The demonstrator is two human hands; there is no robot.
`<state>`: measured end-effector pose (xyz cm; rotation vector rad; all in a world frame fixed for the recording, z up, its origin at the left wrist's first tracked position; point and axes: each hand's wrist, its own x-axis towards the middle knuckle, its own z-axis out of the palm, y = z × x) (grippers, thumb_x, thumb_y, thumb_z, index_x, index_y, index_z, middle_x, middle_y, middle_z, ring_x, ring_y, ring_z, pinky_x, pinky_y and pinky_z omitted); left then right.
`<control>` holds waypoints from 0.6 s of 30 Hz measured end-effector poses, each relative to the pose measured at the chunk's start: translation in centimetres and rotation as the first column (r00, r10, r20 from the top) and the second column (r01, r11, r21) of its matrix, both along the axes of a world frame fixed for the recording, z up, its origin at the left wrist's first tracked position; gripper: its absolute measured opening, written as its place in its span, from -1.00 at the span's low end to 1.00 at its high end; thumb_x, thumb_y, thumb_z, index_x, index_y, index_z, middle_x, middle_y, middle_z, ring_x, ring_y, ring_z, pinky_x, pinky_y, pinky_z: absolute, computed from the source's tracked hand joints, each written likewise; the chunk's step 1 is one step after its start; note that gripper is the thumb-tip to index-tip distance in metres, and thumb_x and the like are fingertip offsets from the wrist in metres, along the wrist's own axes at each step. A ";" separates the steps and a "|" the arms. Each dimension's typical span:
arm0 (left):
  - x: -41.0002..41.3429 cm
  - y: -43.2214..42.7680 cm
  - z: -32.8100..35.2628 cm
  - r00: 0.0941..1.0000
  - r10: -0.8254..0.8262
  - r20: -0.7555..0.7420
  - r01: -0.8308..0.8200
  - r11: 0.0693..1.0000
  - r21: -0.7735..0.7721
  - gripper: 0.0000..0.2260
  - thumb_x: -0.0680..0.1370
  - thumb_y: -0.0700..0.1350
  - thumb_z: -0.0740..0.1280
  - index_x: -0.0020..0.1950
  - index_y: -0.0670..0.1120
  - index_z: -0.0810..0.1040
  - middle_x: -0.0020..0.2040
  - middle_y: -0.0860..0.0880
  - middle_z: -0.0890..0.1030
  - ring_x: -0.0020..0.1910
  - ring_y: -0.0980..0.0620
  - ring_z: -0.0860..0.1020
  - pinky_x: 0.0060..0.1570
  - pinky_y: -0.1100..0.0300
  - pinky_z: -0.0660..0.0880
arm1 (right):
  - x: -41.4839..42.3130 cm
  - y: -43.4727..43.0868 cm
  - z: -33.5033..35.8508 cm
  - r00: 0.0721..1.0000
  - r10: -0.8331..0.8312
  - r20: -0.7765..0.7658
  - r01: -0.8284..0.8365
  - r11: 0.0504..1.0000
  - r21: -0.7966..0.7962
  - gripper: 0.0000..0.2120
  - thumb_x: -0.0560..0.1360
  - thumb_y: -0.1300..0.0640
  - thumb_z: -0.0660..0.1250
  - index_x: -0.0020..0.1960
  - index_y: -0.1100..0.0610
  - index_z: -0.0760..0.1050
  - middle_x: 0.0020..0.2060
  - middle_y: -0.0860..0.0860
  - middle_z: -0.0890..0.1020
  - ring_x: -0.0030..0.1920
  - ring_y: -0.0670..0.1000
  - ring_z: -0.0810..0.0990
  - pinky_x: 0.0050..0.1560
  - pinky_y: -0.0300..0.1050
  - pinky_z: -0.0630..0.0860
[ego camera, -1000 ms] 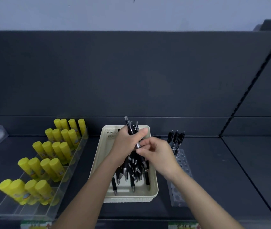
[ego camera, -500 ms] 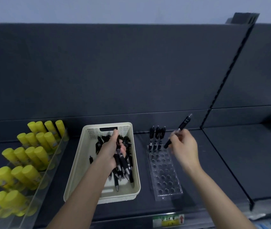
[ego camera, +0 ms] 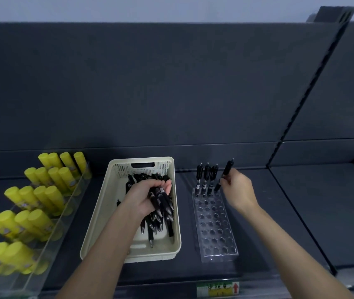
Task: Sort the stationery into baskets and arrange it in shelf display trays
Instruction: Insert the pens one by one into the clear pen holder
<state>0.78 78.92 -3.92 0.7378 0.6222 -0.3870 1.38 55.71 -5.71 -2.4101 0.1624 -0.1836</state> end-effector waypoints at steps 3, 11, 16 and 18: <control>-0.1 0.1 -0.6 1.000 -0.020 0.020 0.019 0.999 0.040 -0.89 0.57 -0.39 0.22 -0.08 -0.38 0.53 -0.31 -0.22 0.66 -0.16 -0.06 0.63 -0.16 0.05 0.57 | 0.3 0.1 -0.3 0.998 0.051 -0.045 -0.054 0.996 -0.076 -0.87 0.55 0.25 0.22 0.02 0.28 0.51 -0.09 0.14 0.62 -0.12 0.12 0.56 -0.12 -0.05 0.52; 0.3 0.2 -1.8 0.986 0.009 0.164 -0.021 0.997 0.077 -0.91 0.56 -0.33 0.30 -0.06 -0.36 0.54 -0.25 -0.18 0.68 -0.23 -0.04 0.69 -0.31 0.14 0.62 | 0.2 0.3 -0.1 0.992 0.111 -0.060 -0.120 0.974 -0.192 -0.89 0.53 0.26 0.23 -0.11 0.28 0.49 -0.20 0.15 0.58 -0.18 0.16 0.55 -0.19 0.00 0.53; 0.2 0.3 -2.1 0.957 -0.095 0.276 0.039 0.979 0.201 -0.86 0.51 -0.28 0.37 -0.19 -0.24 0.71 -0.09 -0.18 0.71 -0.09 -0.04 0.69 -0.22 0.19 0.61 | -0.3 0.0 0.1 0.994 0.011 -0.108 -0.018 0.998 -0.064 -0.90 0.51 0.24 0.27 -0.12 0.21 0.55 -0.25 0.03 0.56 -0.23 0.05 0.52 -0.26 -0.18 0.39; 0.1 0.3 -1.8 0.937 -0.117 0.329 0.039 0.971 0.234 -0.89 0.50 -0.27 0.38 -0.14 -0.24 0.70 -0.06 -0.19 0.70 -0.04 -0.05 0.69 -0.19 0.19 0.61 | -1.3 0.1 0.2 0.997 -0.059 -0.048 0.060 0.998 0.011 -0.91 0.51 0.23 0.30 -0.08 0.16 0.59 -0.23 -0.05 0.58 -0.21 -0.03 0.55 -0.28 -0.31 0.37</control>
